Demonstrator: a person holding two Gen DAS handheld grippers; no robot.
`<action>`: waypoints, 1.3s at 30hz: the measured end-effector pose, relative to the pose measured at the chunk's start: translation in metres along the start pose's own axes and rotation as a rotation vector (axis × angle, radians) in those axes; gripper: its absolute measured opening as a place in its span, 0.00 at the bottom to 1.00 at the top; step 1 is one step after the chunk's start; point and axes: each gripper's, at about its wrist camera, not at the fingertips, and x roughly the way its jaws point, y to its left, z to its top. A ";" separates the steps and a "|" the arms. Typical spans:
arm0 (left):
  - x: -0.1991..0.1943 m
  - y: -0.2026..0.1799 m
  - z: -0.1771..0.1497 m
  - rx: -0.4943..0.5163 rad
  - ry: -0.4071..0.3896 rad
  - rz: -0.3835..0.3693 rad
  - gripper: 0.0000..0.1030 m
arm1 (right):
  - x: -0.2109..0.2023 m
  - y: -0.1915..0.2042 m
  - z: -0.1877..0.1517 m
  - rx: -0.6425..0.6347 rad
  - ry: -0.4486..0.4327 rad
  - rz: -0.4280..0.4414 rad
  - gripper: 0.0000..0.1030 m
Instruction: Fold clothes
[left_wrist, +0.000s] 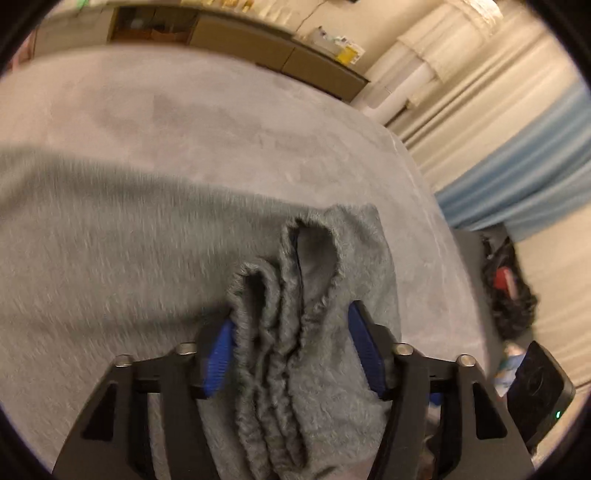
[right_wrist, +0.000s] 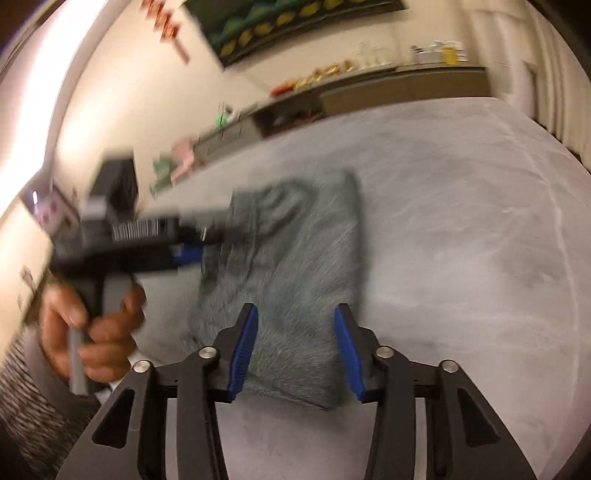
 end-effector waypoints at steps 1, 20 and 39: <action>0.000 -0.005 0.001 0.034 -0.002 0.048 0.21 | 0.006 0.004 -0.001 -0.015 0.041 -0.006 0.39; -0.014 -0.055 -0.056 0.328 0.084 0.197 0.38 | -0.052 0.019 -0.034 -0.005 0.062 -0.015 0.38; 0.076 -0.152 0.014 0.419 0.323 0.356 0.77 | -0.133 0.024 -0.042 0.026 -0.016 0.012 0.14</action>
